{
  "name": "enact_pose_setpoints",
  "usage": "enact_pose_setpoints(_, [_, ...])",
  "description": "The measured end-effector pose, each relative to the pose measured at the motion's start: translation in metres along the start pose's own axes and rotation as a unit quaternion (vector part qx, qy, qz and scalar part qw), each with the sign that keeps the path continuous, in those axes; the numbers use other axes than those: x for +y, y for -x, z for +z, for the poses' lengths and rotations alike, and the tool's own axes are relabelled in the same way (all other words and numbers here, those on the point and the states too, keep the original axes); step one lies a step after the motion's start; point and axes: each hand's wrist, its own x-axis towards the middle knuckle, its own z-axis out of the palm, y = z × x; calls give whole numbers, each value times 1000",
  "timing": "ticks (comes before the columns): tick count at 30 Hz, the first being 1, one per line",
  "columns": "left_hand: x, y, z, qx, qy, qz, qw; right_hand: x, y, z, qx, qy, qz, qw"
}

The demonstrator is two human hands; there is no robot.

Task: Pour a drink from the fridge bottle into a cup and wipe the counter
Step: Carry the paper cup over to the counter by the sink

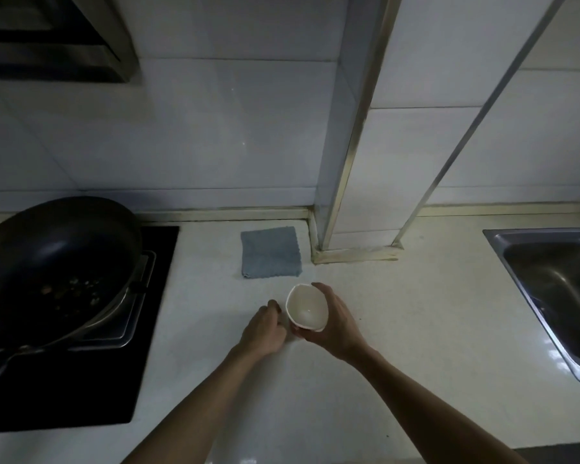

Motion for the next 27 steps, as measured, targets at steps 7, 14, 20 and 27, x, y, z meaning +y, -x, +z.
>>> enact_pose_setpoints(7, [20,-6,-10,1,472,-186,862,-14,-5,-12,34,-22,-1,999])
enact_pose_setpoints(14, [45,-1,-25,-42,511,-183,839,-34,-13,-41,66,-42,11,997])
enact_pose_setpoints(20, [67,14,-28,-56,521,-151,838,-43,-7,-58,82,-54,20,995])
enact_pose_setpoints(27, [96,28,-21,-44,511,-119,850,-52,11,-92,100,-83,45,990])
